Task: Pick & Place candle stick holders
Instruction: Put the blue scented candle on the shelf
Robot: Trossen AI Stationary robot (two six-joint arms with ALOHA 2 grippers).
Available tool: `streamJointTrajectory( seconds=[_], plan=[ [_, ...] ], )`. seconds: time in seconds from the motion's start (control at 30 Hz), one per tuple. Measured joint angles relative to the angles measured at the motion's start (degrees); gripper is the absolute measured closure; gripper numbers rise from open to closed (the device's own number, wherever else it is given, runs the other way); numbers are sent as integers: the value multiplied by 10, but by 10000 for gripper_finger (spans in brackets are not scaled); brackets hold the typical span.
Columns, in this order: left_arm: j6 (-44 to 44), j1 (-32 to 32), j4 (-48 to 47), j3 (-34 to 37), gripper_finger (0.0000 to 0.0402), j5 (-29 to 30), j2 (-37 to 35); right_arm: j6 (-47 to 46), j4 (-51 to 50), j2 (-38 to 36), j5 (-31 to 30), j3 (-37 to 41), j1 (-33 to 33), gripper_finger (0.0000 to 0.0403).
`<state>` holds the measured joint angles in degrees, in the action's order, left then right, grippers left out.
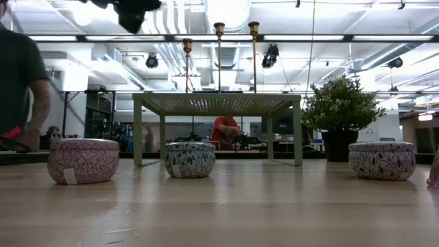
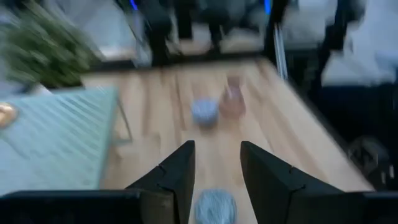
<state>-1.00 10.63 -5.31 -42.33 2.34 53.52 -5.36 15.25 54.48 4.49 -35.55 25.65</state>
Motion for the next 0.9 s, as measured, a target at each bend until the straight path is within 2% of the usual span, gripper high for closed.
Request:
streamJointTrajectory(
  seconds=[0.13, 0.23, 0.4, 0.57, 0.7, 0.9],
  plan=[
    [-13, 0, 90, 80, 271, 23, -69, 0, 0, 0, 0, 0, 0, 175],
    [-25, -1, 151, 123, 271, 23, -67, 0, 0, 0, -1, 0, 0, 175],
    [-37, -1, 213, 143, 271, 12, 20, 6, 2, 0, -5, 0, 0, 175],
    [-78, 0, 163, 102, 263, 11, 125, 2, 1, 0, -17, 0, 0, 175],
    [-105, 0, 149, 64, 227, -7, 201, 7, 1, 0, -17, 0, 0, 175],
    [-103, 0, 103, 4, 130, -13, 284, 6, 1, 2, -17, 0, 0, 175]
  ],
)
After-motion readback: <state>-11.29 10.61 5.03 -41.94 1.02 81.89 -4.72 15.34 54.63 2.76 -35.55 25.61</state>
